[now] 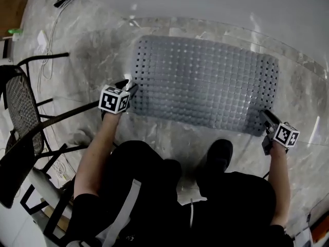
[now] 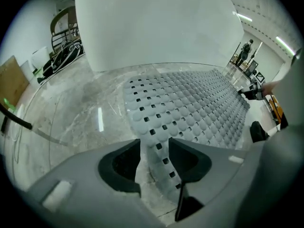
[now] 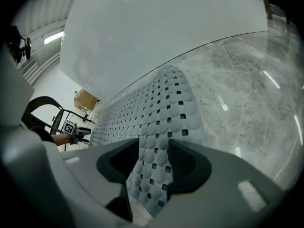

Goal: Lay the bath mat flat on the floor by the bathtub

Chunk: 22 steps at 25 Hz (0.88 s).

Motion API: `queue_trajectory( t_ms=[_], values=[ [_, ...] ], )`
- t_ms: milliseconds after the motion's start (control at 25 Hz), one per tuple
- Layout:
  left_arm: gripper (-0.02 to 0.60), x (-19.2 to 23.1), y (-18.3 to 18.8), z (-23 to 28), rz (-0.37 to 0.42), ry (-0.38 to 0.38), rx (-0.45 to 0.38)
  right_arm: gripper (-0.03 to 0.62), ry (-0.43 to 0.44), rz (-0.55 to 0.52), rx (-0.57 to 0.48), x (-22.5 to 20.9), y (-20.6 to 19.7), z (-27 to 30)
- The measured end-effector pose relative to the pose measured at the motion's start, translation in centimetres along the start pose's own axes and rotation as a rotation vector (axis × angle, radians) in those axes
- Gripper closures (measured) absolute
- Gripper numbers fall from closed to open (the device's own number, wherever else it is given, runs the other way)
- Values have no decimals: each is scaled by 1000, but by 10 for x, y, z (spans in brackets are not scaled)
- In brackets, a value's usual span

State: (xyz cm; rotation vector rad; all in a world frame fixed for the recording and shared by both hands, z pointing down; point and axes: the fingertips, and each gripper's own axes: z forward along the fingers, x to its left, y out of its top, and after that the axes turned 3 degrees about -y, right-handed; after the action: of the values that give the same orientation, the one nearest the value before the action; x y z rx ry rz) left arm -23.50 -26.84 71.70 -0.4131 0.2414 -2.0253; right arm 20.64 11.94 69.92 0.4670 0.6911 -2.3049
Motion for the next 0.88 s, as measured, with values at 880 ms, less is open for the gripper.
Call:
queue_trajectory(
  t_ms=[880],
  values=[
    [437, -26, 5, 25, -20, -95, -36, 471, -102, -140, 99, -7, -12, 18]
  ],
)
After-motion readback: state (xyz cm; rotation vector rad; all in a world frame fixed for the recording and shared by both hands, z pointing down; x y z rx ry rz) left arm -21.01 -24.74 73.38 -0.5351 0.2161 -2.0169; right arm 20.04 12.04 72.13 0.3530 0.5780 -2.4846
